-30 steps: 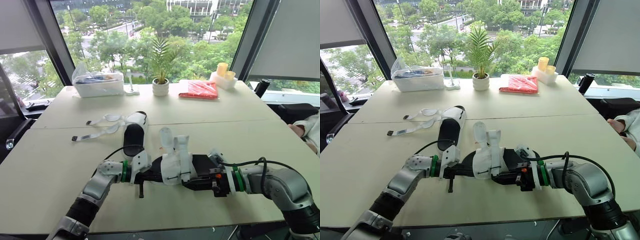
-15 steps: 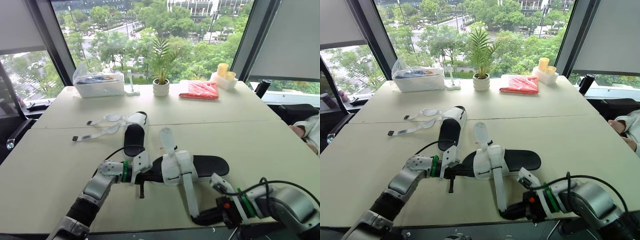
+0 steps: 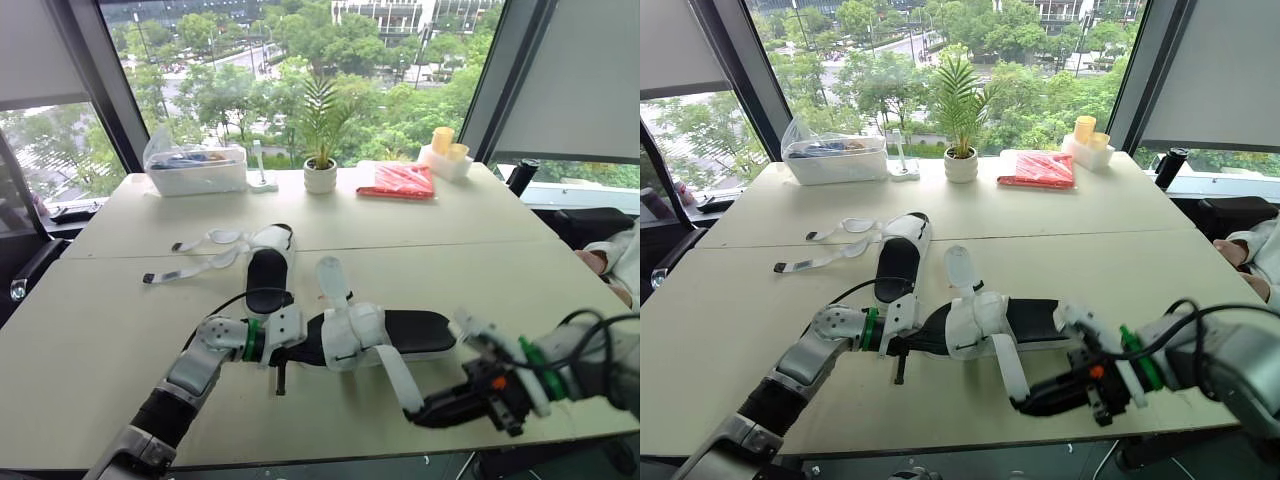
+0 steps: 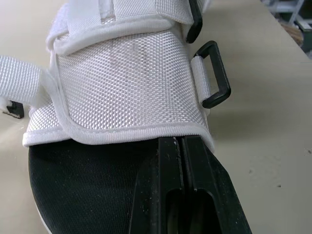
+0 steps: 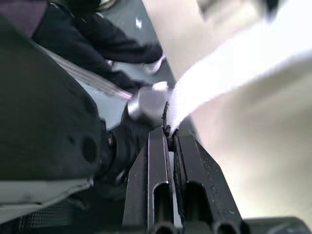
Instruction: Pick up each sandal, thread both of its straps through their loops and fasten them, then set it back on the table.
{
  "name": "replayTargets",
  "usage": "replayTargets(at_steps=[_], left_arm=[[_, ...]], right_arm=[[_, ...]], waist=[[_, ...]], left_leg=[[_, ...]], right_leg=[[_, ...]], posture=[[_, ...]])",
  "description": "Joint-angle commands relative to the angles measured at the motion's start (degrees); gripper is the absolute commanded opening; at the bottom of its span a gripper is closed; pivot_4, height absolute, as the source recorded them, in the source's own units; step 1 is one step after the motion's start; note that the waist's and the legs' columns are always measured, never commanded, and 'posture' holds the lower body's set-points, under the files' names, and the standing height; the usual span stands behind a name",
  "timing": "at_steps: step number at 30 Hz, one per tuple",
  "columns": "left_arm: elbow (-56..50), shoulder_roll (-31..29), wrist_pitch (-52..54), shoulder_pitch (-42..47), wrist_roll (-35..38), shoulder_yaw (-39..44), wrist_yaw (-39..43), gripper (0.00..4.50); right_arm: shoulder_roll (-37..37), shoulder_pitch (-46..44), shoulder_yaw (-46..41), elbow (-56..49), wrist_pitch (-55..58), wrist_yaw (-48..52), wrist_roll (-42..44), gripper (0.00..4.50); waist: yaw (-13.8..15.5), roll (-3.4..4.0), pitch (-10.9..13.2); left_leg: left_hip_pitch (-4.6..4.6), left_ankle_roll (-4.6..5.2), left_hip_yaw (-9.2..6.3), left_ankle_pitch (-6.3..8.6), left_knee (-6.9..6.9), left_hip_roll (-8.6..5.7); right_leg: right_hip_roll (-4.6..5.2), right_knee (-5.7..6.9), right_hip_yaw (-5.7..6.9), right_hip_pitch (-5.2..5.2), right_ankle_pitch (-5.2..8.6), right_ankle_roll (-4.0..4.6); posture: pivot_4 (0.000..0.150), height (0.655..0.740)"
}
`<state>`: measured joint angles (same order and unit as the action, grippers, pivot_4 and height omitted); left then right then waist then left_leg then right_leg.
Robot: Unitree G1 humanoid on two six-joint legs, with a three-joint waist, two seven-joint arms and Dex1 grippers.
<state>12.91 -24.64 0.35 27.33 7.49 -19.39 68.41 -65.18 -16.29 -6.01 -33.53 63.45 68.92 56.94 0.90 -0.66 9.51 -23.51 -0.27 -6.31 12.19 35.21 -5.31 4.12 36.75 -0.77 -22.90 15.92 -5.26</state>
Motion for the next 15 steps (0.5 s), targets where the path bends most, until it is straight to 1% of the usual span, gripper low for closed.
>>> replayTargets(at_steps=[1,5,8,11,15], left_arm=[[4.7,-1.4,-1.5,-1.1,-5.3,-4.8,2.1,0.00],[6.9,-1.4,-3.8,-0.3,-6.5,-5.8,2.7,0.00],[7.8,-1.0,-4.3,0.0,-6.4,-6.1,2.6,0.00],[8.2,-1.0,-4.8,0.1,-6.6,-6.4,2.6,0.00],[8.5,-1.2,-5.2,0.0,-6.9,-6.7,2.8,0.00]], right_arm=[[-0.8,-8.9,-0.9,2.0,1.1,0.6,3.7,0.06],[2.9,-20.0,3.9,8.3,1.1,0.1,1.4,0.06],[5.6,-26.3,9.7,13.7,-2.9,1.0,-5.4,0.06],[7.1,-29.2,12.8,17.6,-5.3,2.8,-9.3,0.06],[10.9,-32.3,16.6,25.1,-10.0,3.7,-15.7,0.06]], waist=[[-0.1,0.06,0.0],[0.0,0.07,0.0],[0.0,0.13,-0.1],[0.1,0.14,-0.1],[-0.1,0.20,-0.1]], left_leg=[[0.00,0.03,0.01,0.02,0.01,-0.01],[-0.01,0.05,0.03,0.03,0.00,0.00],[-0.01,0.17,0.05,0.10,0.00,-0.01],[-0.03,0.21,0.06,0.12,0.01,-0.06],[-0.03,0.22,0.06,0.13,0.02,-0.06]], right_leg=[[0.02,-0.04,-0.01,0.01,0.00,0.01],[0.03,-0.28,0.00,0.12,0.06,0.14],[0.05,-0.43,-0.01,0.17,0.01,0.06],[0.09,-0.49,-0.01,0.17,-0.05,-0.04],[0.09,-0.53,-0.01,0.20,-0.09,-0.11]], posture=[[0.150,0.7400],[0.150,0.7400],[0.150,0.7400],[0.150,0.7400],[0.150,0.7400]])
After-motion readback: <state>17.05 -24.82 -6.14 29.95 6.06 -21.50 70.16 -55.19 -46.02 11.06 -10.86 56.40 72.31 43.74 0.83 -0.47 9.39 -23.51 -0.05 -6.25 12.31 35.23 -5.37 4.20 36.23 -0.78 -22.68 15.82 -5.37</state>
